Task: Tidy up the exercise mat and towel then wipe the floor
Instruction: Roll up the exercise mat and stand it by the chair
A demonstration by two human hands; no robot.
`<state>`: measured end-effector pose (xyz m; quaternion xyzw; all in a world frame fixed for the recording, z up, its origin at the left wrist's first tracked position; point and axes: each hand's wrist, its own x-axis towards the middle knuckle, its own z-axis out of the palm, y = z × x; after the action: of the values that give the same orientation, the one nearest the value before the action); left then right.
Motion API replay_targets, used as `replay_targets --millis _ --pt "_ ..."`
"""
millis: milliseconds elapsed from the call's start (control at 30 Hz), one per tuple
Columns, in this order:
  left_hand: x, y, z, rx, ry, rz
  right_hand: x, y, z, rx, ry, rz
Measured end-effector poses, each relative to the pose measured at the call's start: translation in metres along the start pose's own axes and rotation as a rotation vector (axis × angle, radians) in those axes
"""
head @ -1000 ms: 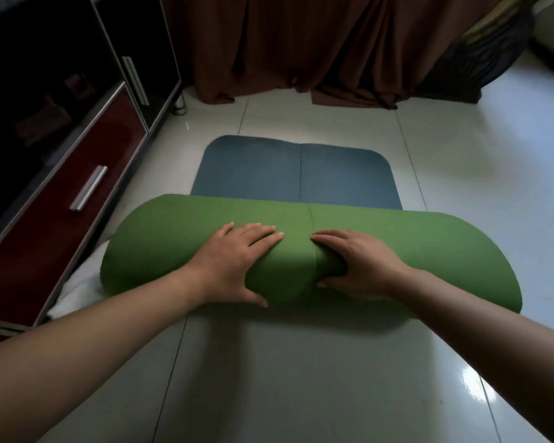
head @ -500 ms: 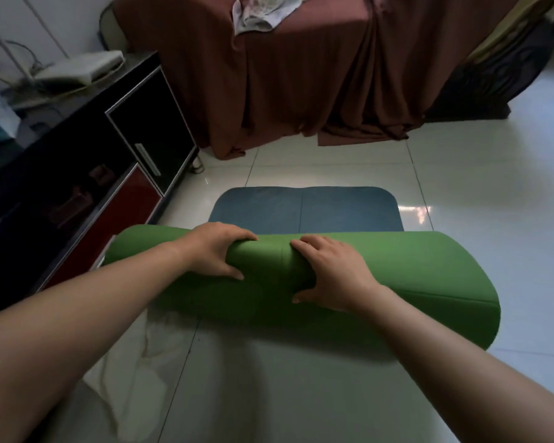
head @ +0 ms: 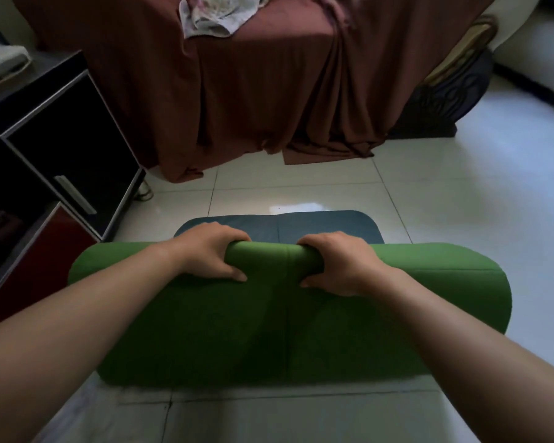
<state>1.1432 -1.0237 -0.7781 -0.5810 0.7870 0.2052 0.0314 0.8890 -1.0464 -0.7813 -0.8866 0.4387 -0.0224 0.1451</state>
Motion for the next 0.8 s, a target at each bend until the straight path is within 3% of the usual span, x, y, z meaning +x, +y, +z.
replay_targets --millis 300,567,800 --pt "0.037 -0.054 -0.005 -0.163 -0.017 -0.011 0.068 -0.011 -0.013 0.019 -0.163 0.141" --pt "0.049 -0.073 0.041 0.039 0.283 -0.107 0.142 0.023 0.003 -0.027 -0.316 0.078" --pt "0.063 -0.079 0.065 0.145 -0.014 -0.24 0.208 0.067 0.032 0.066 -0.496 0.034"
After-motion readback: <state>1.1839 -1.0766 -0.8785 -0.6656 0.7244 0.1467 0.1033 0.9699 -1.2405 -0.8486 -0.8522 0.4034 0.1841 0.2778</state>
